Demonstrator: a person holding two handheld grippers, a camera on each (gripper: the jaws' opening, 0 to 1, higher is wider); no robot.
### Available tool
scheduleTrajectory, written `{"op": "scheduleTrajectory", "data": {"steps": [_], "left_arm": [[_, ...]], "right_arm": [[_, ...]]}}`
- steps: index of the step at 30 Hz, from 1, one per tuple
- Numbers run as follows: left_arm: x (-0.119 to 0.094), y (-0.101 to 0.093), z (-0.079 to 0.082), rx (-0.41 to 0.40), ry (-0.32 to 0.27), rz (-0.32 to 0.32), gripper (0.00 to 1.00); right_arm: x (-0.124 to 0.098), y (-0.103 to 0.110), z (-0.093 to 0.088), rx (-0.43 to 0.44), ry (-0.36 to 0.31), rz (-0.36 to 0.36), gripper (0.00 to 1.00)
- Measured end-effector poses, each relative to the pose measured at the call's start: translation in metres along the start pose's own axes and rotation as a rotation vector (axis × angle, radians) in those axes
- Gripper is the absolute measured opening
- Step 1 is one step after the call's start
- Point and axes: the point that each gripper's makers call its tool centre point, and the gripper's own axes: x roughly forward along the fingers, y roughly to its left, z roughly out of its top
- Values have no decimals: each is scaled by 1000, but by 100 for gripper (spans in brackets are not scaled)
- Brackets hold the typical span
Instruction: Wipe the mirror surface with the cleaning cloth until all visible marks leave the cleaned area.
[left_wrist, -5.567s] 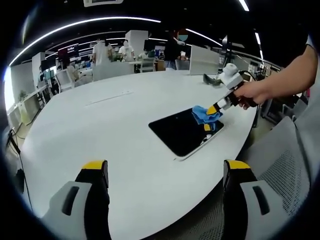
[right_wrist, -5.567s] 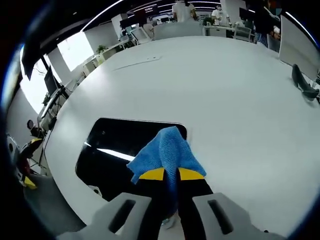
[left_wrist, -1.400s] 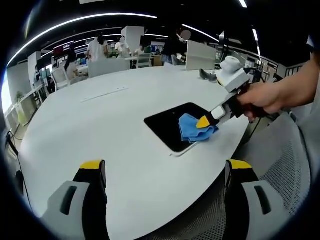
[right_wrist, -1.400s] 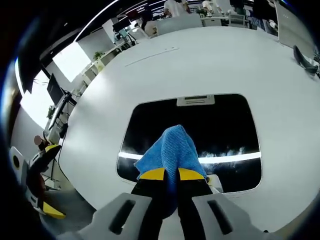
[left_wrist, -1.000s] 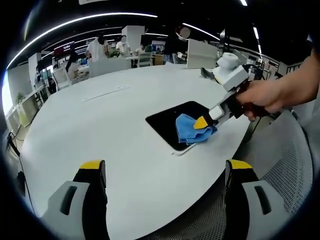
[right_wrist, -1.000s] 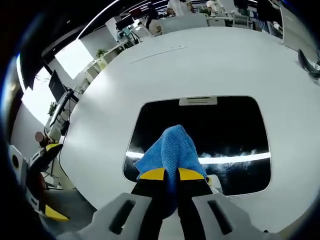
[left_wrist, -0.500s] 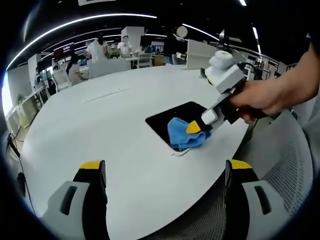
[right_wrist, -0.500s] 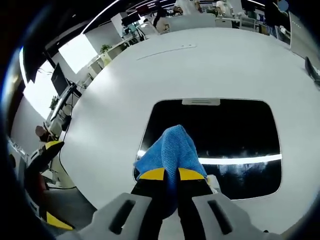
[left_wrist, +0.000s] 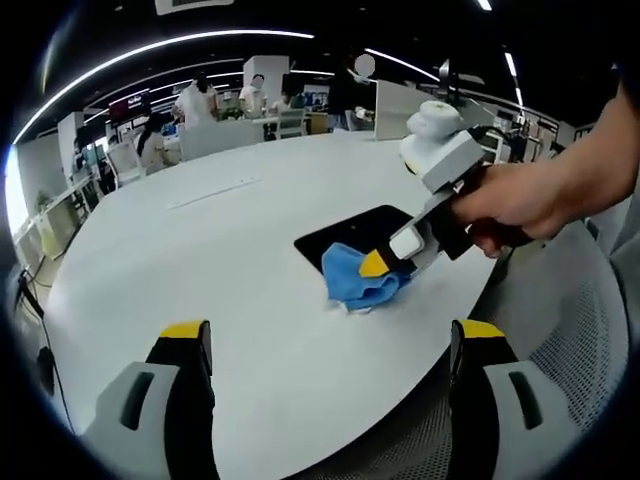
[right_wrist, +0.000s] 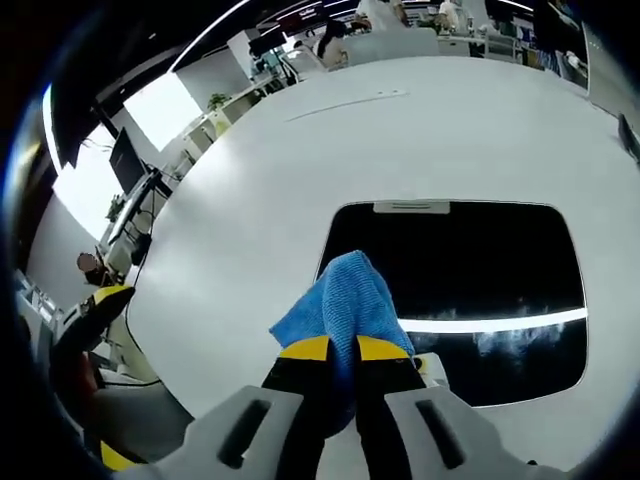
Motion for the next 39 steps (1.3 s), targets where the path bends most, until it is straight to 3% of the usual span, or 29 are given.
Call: {"op": "scheduleTrajectory", "data": {"steps": [9,16,19,22,25,39], "left_arm": [[-2,7,1,8,-12,42,99],[-1,4,-2,-14,2,24,99],[0,4,-3,-16,5,23,99],[0,5,-3,-17,5,22,99],[0,7,-2,-8,3,31,99],[-1,7,-2,-17,5,25,99]], "right_arm": [[0,5,0,27,8,22,3],[2,4,1,23,10,24,3],[1,6,1,-5,15,24,4],[0,2,3,-86,8,6,3],[1,4,2,-3,-1,23,2],[17,1,26,-32,3,14,1]]}}
